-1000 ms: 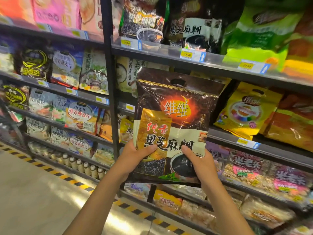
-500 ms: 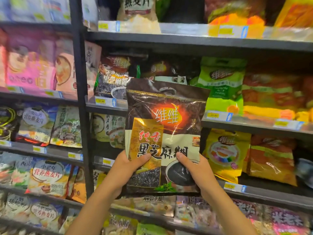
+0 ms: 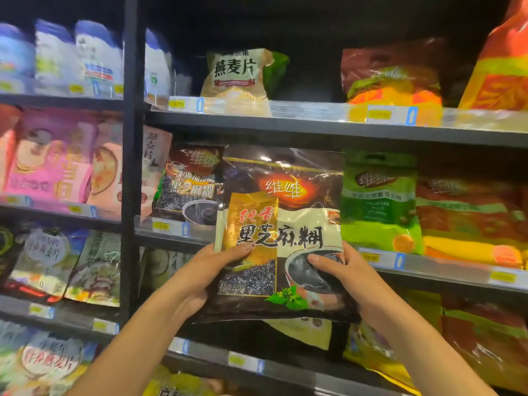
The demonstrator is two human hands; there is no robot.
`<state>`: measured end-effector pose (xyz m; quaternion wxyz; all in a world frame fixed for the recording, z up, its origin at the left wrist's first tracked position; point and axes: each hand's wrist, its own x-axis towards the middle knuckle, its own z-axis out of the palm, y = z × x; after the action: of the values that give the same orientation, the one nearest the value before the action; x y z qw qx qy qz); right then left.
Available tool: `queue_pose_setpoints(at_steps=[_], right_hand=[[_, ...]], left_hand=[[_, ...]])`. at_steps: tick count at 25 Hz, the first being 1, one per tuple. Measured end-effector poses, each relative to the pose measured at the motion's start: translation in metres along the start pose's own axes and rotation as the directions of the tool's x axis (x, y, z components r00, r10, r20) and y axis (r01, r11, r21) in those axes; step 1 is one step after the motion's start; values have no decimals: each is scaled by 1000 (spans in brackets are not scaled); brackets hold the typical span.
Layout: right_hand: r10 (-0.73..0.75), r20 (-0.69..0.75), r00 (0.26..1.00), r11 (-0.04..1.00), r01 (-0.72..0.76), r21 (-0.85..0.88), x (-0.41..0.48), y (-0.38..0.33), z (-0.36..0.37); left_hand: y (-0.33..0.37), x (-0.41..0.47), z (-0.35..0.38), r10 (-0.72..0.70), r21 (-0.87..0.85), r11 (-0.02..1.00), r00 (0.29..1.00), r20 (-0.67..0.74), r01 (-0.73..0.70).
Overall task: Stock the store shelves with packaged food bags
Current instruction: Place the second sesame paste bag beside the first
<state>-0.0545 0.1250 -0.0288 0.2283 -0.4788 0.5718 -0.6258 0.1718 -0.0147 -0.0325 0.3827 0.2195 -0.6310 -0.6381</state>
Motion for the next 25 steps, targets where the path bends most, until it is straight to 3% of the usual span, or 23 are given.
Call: queue_pose_setpoints(at_steps=[9,17,21,25], right_hand=[[71,87,994,997,-71,-9,105,-41,-11],[47,54,997,998,-45,-34,188,-28,-25],[121,45,992,988,-116,-100,208,-10,-31],[80,46,996,941,-60,-334,211,-1,-27]], left_hand=[[57,83,-8,23,225,974,1000,-19,-18],[62,165,-2,-5,340,941,1000,-10,8],[52,193,-3,26,403,915,1000,1,-24],[36,203,-8,55,565,824,998,-16,-36]])
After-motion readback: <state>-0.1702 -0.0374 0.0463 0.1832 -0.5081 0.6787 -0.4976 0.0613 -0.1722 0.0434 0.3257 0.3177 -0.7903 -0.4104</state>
